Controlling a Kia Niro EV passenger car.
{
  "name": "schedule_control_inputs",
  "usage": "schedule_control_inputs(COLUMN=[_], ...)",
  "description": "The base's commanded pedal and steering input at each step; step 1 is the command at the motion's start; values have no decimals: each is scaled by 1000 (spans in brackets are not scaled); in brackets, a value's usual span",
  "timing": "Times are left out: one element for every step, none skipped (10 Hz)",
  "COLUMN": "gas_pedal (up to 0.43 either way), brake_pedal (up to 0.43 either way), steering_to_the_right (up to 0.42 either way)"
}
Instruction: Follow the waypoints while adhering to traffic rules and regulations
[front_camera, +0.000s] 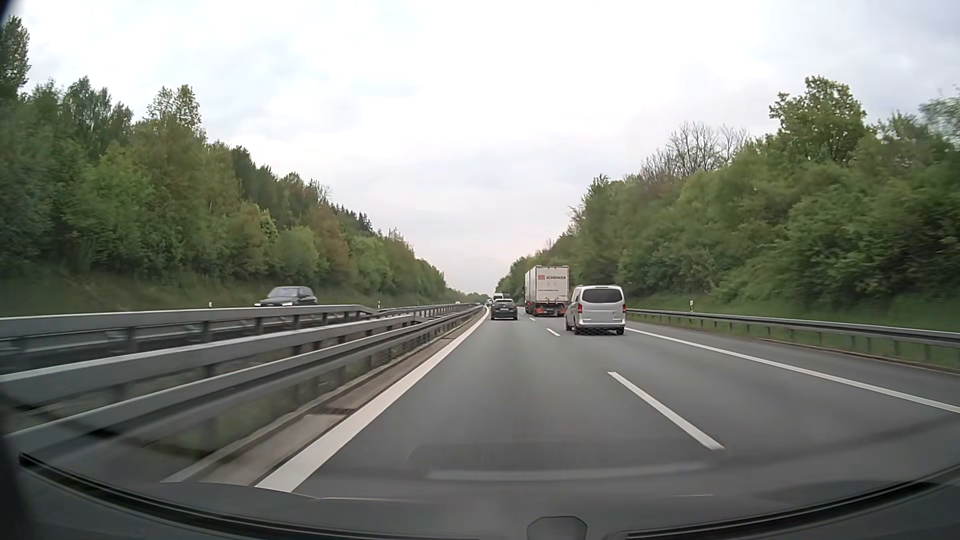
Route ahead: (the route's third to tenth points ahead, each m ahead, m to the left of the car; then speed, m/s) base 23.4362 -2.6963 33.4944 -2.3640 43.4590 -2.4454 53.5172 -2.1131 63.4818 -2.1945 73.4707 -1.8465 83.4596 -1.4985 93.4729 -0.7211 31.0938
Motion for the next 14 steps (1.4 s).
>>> schedule_control_inputs(gas_pedal=[189,189,189,189,189,189,189,189,189,189,189,189,209,209], brake_pedal=[0,0,0,0,0,0,0,0,0,0,0,0,0,0], steering_to_the_right=[-3,-3,-3,-3,-3,-4,-4,-4,-4,-4,-4,-4,-4,-4])
